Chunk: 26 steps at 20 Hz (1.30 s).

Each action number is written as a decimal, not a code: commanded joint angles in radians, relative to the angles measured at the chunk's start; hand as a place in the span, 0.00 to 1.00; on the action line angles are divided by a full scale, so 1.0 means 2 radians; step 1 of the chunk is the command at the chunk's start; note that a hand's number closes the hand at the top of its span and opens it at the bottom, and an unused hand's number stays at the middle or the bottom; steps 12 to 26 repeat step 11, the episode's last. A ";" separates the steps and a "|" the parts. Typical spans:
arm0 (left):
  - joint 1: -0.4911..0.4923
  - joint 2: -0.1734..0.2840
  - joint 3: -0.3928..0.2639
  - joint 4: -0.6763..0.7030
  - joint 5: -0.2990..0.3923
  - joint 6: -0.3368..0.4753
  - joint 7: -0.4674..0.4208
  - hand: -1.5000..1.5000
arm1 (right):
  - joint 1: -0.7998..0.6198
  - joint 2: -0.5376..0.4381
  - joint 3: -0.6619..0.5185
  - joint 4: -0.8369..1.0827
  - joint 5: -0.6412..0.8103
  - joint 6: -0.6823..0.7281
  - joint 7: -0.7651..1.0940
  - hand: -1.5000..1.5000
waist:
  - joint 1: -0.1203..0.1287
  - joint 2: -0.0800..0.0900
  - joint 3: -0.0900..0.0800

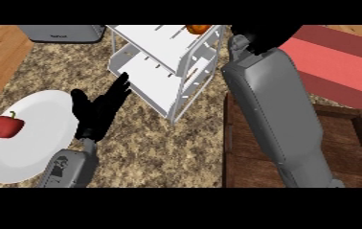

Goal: Pick the squash from the tray and place it in the tiered basket

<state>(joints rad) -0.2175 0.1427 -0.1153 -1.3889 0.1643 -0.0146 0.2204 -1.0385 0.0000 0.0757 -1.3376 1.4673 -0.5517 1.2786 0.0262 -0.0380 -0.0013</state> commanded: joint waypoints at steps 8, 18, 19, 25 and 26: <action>0.023 0.011 0.016 -0.014 0.003 0.008 0.004 0.50 | 0.104 0.000 0.099 -0.186 -0.032 0.085 0.105 0.00 | -0.036 -0.017 0.000; 0.040 0.011 0.018 -0.016 0.003 0.009 -0.003 0.50 | 0.138 0.000 0.114 -0.243 -0.020 0.100 0.105 0.00 | -0.045 -0.015 0.000; 0.040 0.011 0.018 -0.016 0.003 0.009 -0.003 0.50 | 0.138 0.000 0.114 -0.243 -0.020 0.100 0.105 0.00 | -0.045 -0.015 0.000; 0.040 0.011 0.018 -0.016 0.003 0.009 -0.003 0.50 | 0.138 0.000 0.114 -0.243 -0.020 0.100 0.105 0.00 | -0.045 -0.015 0.000; 0.040 0.011 0.018 -0.016 0.003 0.009 -0.003 0.50 | 0.138 0.000 0.114 -0.243 -0.020 0.100 0.105 0.00 | -0.045 -0.015 0.000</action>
